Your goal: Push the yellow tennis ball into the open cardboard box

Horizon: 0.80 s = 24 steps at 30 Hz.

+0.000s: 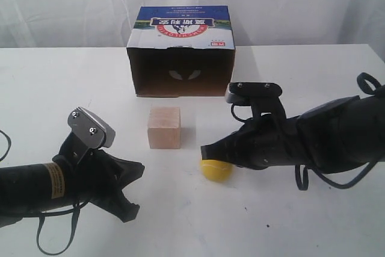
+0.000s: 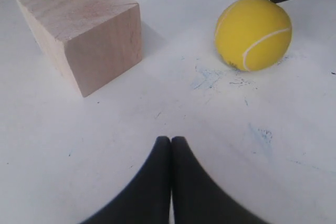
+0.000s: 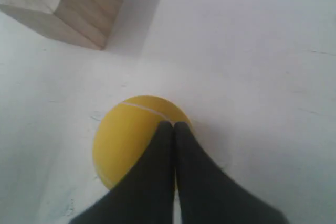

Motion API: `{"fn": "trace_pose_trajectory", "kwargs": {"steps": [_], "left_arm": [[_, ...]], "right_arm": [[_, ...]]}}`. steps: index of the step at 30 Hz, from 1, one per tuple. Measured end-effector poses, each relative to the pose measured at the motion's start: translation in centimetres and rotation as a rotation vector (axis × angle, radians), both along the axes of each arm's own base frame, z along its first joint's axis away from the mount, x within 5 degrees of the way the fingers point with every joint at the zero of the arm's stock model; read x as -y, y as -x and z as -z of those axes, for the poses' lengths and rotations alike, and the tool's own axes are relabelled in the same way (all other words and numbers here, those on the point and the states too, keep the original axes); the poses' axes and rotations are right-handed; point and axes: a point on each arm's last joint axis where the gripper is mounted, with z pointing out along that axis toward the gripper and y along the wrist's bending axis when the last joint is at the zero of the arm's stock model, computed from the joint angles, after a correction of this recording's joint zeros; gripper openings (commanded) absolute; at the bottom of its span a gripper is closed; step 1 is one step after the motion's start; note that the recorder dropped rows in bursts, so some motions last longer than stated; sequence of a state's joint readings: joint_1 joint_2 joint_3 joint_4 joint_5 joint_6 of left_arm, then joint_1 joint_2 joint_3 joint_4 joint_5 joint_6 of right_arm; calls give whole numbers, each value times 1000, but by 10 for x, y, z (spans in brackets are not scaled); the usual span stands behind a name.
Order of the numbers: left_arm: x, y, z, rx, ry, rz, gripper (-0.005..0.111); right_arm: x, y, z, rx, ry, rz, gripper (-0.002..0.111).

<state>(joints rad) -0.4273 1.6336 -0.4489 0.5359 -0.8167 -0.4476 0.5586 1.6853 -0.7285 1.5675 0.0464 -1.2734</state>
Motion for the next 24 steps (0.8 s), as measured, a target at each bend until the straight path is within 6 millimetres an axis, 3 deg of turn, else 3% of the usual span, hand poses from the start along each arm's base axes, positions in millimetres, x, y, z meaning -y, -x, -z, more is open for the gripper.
{"fn": "trace_pose_trajectory", "kwargs": {"steps": [8, 12, 19, 24], "left_arm": [[0, 0, 0, 0, 0, 0, 0], [0, 0, 0, 0, 0, 0, 0], [0, 0, 0, 0, 0, 0, 0], [0, 0, -1, 5, 3, 0, 0]], "right_arm": [[6, -7, 3, 44, 82, 43, 0], [1, -17, -7, 106, 99, 3, 0], [-10, -12, -50, 167, -64, -76, 0], [-20, -3, -50, 100, -155, -122, 0]]}}
